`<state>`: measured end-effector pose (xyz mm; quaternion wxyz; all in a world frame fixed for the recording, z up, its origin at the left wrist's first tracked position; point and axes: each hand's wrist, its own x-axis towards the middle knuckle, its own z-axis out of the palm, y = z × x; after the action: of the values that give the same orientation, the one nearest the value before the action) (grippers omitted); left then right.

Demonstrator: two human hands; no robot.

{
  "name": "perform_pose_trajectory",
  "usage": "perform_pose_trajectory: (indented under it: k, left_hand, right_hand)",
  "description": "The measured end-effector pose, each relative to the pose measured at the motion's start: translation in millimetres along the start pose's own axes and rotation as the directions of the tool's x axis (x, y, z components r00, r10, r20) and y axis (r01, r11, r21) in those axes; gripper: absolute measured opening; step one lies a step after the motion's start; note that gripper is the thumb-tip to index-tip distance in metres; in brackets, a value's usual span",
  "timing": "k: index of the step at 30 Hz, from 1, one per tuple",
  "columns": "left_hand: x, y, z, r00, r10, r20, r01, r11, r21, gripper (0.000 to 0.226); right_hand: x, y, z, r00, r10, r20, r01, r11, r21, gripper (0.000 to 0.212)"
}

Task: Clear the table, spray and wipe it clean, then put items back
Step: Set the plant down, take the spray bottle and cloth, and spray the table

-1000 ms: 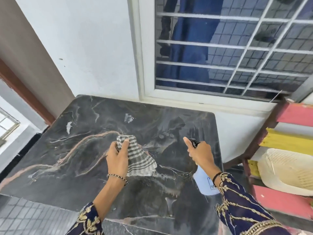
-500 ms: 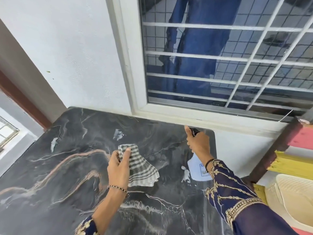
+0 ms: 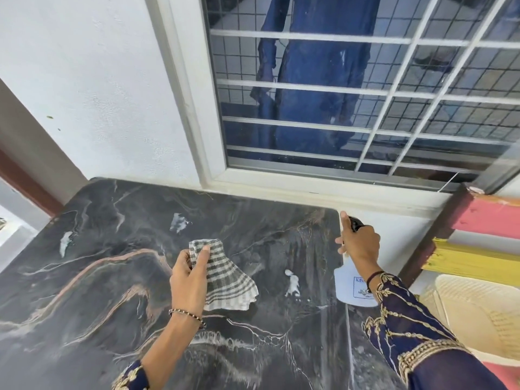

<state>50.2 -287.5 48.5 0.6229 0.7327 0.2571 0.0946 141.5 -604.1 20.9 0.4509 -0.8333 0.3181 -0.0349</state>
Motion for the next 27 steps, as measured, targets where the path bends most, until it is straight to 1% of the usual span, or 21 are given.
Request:
perform_pose_trajectory:
  k: [2,5,6,8,9,11,13,16,18,20,22,24,25,27]
  left_hand:
    - [-6,0,-5,1.000,0.003,0.012,-0.003,1.000,0.003,0.038]
    - [-15,-4,-17,1.000,0.005,0.007,-0.005,1.000,-0.008,0.029]
    - [-17,-7,-23,1.000,0.004,0.016,-0.004,1.000,-0.003,0.030]
    - [-23,-13,-37,0.999,0.019,0.043,-0.018,1.000,-0.014,0.047]
    - [-28,-15,-44,0.999,0.009,0.050,-0.008,1.000,-0.025,0.050]
    - [-38,-16,-59,0.999,-0.006,0.036,0.008,0.999,-0.039,0.045]
    - [-51,-21,-77,1.000,0.005,0.025,-0.004,0.999,-0.049,0.047]
    - [-67,-31,-106,1.000,-0.007,0.014,0.008,0.998,-0.062,0.063]
    - [-80,-37,-125,1.000,-0.028,0.006,0.029,0.996,-0.084,0.080]
    - [-91,-41,-142,0.999,-0.031,0.015,0.032,0.994,-0.100,0.088]
    - [-107,-42,-160,1.000,-0.021,-0.004,0.021,0.994,-0.108,0.082]
    - [-115,-44,-171,0.999,-0.013,-0.031,0.010,0.996,-0.088,0.065]
    - [-119,-44,-176,0.999,-0.008,-0.045,0.005,0.997,-0.077,0.060]
    - [-128,-44,-185,0.998,0.007,-0.057,-0.011,0.997,-0.077,0.060]
  right_hand:
    - [-4,11,-5,1.000,0.001,0.017,-0.001,1.000,-0.023,0.071]
    - [-20,32,-12,1.000,-0.015,0.004,0.015,1.000,-0.003,0.075]
    - [-22,43,-13,1.000,-0.022,0.002,0.022,1.000,0.004,0.079]
    - [-38,54,-16,1.000,-0.031,-0.001,0.031,0.999,-0.017,0.086]
    - [-51,55,-20,1.000,-0.027,0.007,0.027,0.999,-0.020,0.084]
    - [-78,51,-27,1.000,-0.017,0.026,0.018,1.000,-0.013,0.071]
    - [-99,57,-29,0.998,-0.036,0.043,0.037,0.999,-0.025,0.068]
    - [-131,69,-33,0.997,-0.071,-0.006,0.071,0.997,-0.017,0.070]
    - [-153,75,-37,0.998,-0.059,-0.038,0.058,0.998,-0.022,0.069]
    - [-175,81,-43,0.997,-0.056,-0.045,0.054,0.998,-0.037,0.069]
    - [-198,90,-47,0.999,-0.038,-0.007,0.038,0.999,-0.030,0.066]
    - [-217,98,-51,0.999,-0.029,0.033,0.030,0.999,-0.033,0.059]
    - [-228,100,-53,0.998,-0.044,0.049,0.046,0.998,-0.037,0.057]
    - [-246,109,-56,0.998,-0.068,0.012,0.068,0.995,-0.078,0.057]
